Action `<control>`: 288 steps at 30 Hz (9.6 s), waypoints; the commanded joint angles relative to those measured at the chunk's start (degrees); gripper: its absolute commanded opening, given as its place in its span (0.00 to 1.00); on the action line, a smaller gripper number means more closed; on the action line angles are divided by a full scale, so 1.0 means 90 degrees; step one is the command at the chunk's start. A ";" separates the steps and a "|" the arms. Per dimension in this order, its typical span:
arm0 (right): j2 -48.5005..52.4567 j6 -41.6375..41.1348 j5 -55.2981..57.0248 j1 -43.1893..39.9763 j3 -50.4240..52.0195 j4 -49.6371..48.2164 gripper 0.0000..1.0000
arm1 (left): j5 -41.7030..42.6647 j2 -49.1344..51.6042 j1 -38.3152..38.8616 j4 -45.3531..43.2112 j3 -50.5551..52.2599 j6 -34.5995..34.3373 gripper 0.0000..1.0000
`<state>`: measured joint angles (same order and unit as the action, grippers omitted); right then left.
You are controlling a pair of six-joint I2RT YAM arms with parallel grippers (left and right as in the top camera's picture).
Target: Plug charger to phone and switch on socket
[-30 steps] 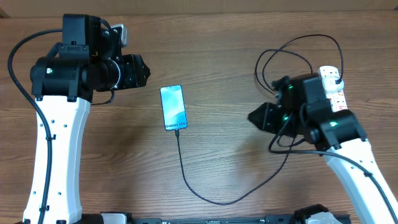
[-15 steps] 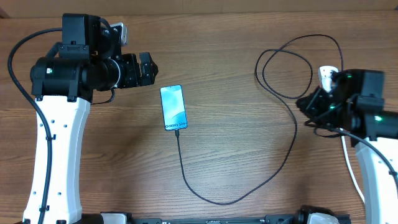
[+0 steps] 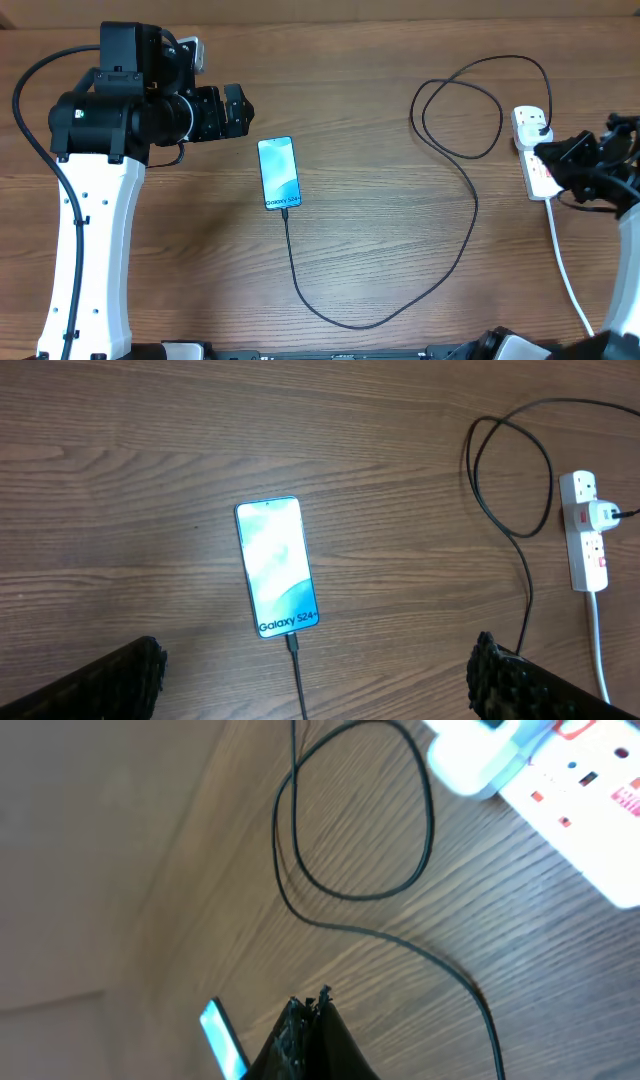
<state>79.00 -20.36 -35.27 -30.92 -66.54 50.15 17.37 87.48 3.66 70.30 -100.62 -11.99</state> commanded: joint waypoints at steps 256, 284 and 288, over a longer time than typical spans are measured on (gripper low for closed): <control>-0.6130 0.1302 0.3410 0.4121 0.3835 -0.3266 1.00 | 0.0007 -0.0100 -0.0029 -0.0007 -0.0083 0.0019 1.00; -0.8619 0.1297 0.3407 0.4034 0.7094 -0.5187 1.00 | 0.0007 -0.0100 -0.0029 -0.0007 -0.0083 0.0019 1.00; -0.8765 0.1294 0.3402 0.4034 0.7300 -0.5187 1.00 | 0.0007 -0.0100 -0.0029 -0.0007 -0.0083 0.0022 1.00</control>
<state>1.48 -8.95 -5.08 5.61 -2.13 3.92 17.34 87.48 3.66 70.28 -100.62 -11.99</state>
